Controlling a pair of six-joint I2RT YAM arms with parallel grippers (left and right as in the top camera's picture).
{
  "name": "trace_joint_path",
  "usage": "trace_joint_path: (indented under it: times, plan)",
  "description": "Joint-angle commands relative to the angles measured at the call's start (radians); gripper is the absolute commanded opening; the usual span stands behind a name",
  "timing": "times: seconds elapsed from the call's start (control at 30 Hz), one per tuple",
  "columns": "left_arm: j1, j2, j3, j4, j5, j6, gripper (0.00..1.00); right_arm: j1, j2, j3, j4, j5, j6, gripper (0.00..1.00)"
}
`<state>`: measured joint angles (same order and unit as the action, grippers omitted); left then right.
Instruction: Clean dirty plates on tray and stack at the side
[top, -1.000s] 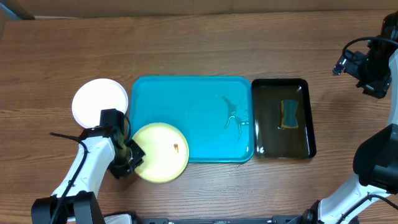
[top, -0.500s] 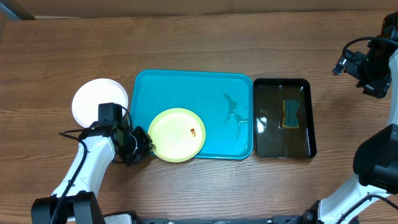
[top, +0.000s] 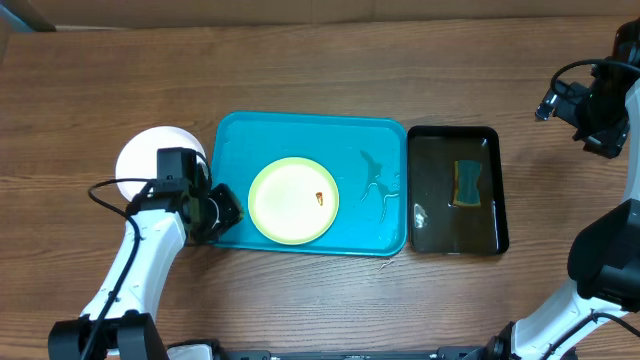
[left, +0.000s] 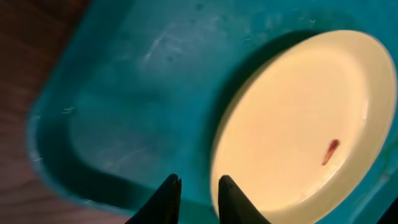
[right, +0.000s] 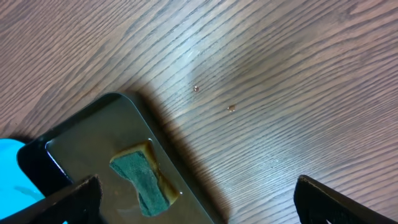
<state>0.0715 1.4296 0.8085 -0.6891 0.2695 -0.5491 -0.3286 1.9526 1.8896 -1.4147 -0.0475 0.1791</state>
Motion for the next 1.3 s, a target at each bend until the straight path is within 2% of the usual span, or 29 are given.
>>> trace_joint_path:
  times: [0.0,0.03,0.07,0.3,0.47,0.57,0.83,0.97,1.27]
  plan:
    - [-0.007,0.005,0.041,-0.046,-0.145,0.05,0.13,-0.005,-0.014,0.014,0.003,0.002,0.001,1.0]
    - [-0.008,0.006,0.038,-0.054,-0.146,0.066,0.05,-0.005,-0.014,0.014,0.003,0.002,0.001,1.0]
    - [-0.012,0.008,0.029,-0.056,-0.147,0.087,0.04,-0.005,-0.014,0.014,0.003,0.002,0.001,1.0]
    - [-0.039,0.055,0.021,-0.027,-0.158,0.124,0.04,-0.005,-0.014,0.014,0.003,0.002,0.001,1.0]
    - [-0.042,0.154,0.021,-0.021,-0.158,0.13,0.04,-0.005,-0.014,0.014,0.003,0.002,0.001,1.0]
    - [-0.042,0.19,0.021,-0.025,-0.137,0.177,0.04,-0.005,-0.014,0.014,0.003,0.002,0.001,1.0]
    - [-0.042,0.192,0.021,-0.143,-0.091,0.249,0.04,-0.005,-0.014,0.014,0.003,0.002,0.001,1.0]
    - [-0.042,0.192,0.021,-0.2,-0.022,0.322,0.04,-0.005,-0.014,0.014,0.003,0.002,0.001,1.0]
    - [-0.037,0.192,0.03,-0.243,-0.022,0.348,0.04,-0.005,-0.014,0.014,0.003,0.002,0.001,1.0]
